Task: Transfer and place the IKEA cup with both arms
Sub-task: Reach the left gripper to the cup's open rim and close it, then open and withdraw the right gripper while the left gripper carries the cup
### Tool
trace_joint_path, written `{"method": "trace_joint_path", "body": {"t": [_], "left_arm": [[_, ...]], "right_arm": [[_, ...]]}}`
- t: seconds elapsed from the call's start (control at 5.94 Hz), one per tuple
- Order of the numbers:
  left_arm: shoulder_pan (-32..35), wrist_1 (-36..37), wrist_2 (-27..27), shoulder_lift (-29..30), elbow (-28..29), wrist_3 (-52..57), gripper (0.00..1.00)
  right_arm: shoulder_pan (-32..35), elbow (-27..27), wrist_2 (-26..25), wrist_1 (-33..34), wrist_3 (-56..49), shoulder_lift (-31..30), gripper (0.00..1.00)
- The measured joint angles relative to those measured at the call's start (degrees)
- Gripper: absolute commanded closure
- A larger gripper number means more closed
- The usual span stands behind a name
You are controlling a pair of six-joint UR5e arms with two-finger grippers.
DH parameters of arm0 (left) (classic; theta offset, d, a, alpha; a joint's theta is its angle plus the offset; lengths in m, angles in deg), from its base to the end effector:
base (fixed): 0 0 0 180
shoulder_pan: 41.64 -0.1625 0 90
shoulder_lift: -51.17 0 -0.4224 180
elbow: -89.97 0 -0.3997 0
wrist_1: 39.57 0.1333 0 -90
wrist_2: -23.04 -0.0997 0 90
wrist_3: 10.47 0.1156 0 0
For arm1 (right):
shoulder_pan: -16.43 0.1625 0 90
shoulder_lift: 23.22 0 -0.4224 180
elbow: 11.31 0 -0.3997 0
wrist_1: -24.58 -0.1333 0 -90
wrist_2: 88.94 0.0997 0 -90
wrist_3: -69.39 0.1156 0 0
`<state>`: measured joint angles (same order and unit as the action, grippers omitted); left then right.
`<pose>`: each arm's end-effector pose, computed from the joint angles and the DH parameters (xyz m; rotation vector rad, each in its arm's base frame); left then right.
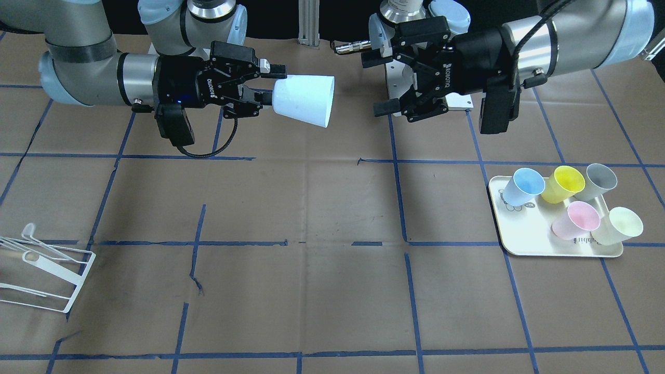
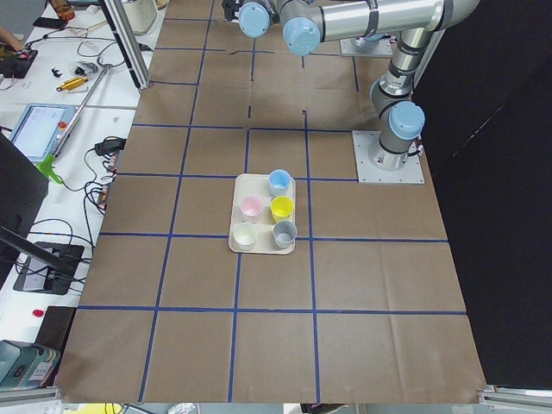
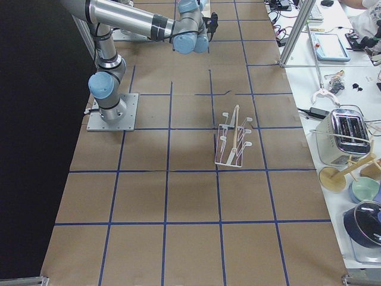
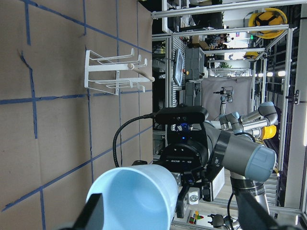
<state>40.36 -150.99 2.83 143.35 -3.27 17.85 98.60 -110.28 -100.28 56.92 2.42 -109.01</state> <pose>-0.1719 -0.5138 0.4662 -0.0234 -1.8840 -0.0173 0.1856 -0.4610 0.3910 0.0189 1.6361 0.0952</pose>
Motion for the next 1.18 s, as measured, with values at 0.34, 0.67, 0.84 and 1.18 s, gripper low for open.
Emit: {"method": "trace_joint_path", "body": {"t": [0.34,0.67,0.84,1.18], "left_arm": [[2.29,0.01,-0.41,0.37,-0.15,-0.32,0.59],[3.04,-0.34,-0.91,-0.77,-0.97,-0.11,0.99],[3.06,-0.35,-1.01,-1.29,-2.03,-0.19,1.00],[2.63,-0.09,-0.98,-1.44,-2.79,-0.42,1.00]], "right_arm": [[0.00,0.00,0.00,0.02,0.00,0.01,0.75],[0.00,0.00,0.00,0.08,0.02,0.01,0.75],[0.00,0.00,0.00,0.09,0.06,0.01,0.75],[-0.02,0.04,0.10,0.12,0.12,0.01,0.01]]}}
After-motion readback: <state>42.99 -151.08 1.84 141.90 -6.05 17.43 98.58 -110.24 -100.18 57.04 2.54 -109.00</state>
